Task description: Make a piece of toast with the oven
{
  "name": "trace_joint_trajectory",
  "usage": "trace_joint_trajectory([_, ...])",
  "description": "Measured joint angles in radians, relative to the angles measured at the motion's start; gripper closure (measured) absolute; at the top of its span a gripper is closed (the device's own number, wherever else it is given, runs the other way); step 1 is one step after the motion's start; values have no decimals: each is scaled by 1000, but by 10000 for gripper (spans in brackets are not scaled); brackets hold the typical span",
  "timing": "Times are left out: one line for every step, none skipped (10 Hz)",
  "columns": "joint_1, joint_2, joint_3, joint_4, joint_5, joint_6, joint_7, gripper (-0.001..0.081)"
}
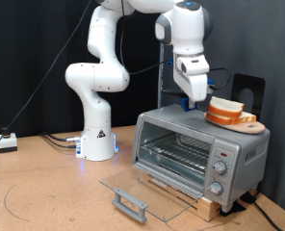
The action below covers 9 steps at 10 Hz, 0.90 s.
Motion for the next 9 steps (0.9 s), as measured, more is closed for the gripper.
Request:
trace_joint_trajectory([-8,24,14,16,-1,16,13,410])
trace_joint_trajectory([-18,48,27,31,-5,33,23,410])
trace_joint_trajectory([-28,70,40,43,-15,47,32,410])
trace_joint_trajectory([-40,92,55,55,-31,55,44,410])
trace_joint_trajectory([-51,112,68,64,-47,63,52,410])
trace_joint_trajectory([-56,128,76,71,-51,77,54,410])
trace_joint_trajectory([-56,141,78,73,-50,99,49,410])
trace_joint_trajectory([-56,149,81,73,-47,121,42,410])
trace_joint_trajectory([-54,156,81,71,-28,149,25,410])
